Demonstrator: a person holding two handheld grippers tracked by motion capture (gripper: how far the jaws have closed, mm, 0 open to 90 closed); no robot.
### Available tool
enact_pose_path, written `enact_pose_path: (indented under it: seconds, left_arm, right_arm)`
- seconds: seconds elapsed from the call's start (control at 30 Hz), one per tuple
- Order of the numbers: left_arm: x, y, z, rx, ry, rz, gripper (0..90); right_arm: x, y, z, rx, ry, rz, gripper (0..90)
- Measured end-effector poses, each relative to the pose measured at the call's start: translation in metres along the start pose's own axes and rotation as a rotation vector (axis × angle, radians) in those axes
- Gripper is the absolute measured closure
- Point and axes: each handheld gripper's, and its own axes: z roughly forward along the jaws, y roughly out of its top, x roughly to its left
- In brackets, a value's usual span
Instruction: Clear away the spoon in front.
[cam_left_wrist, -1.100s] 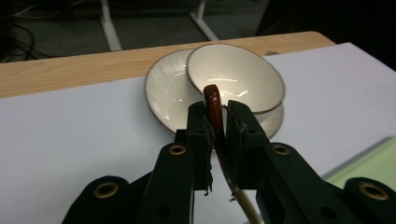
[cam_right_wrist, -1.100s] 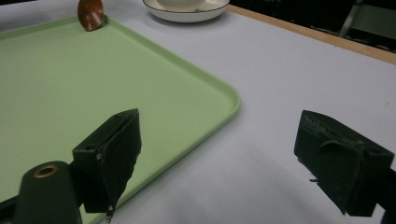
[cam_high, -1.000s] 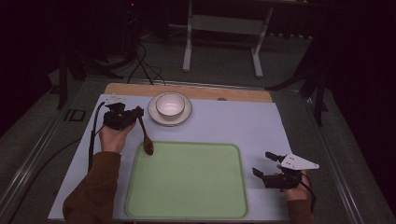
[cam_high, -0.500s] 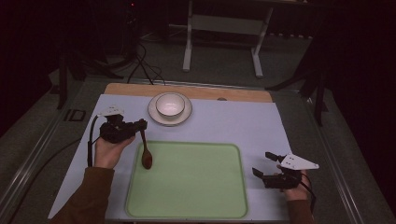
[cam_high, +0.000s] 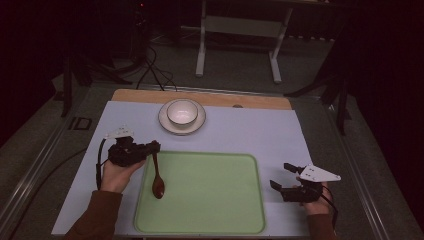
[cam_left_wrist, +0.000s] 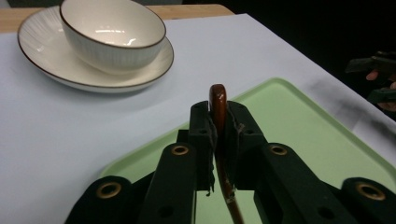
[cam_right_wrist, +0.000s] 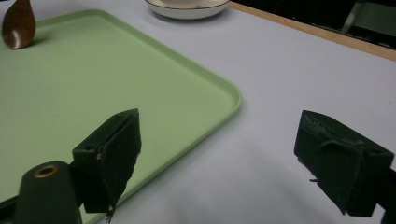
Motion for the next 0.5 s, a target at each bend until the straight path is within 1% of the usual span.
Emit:
enact_pose_path:
  seconds: [0.1, 0.2, 0.33, 0.5]
  left_arm:
    - [0.003, -0.009, 0.003, 0.004, -0.014, -0.01, 78.7]
    - [0.005, -0.014, 0.006, 0.026, -0.001, -0.006, 77.8]
    - [0.01, -0.019, 0.01, 0.042, 0.009, -0.006, 76.4]
    - [0.016, -0.025, 0.017, 0.056, 0.006, -0.024, 73.0]
  right_arm:
    - [0.0, 0.0, 0.0, 0.0, 0.001, 0.0, 14.6]
    - [0.0, 0.0, 0.0, 0.002, 0.001, 0.0, 14.6]
    - [0.0, 0.0, 0.0, 0.002, 0.002, 0.0, 14.6]
    - [0.0, 0.0, 0.001, 0.004, 0.004, -0.002, 14.6]
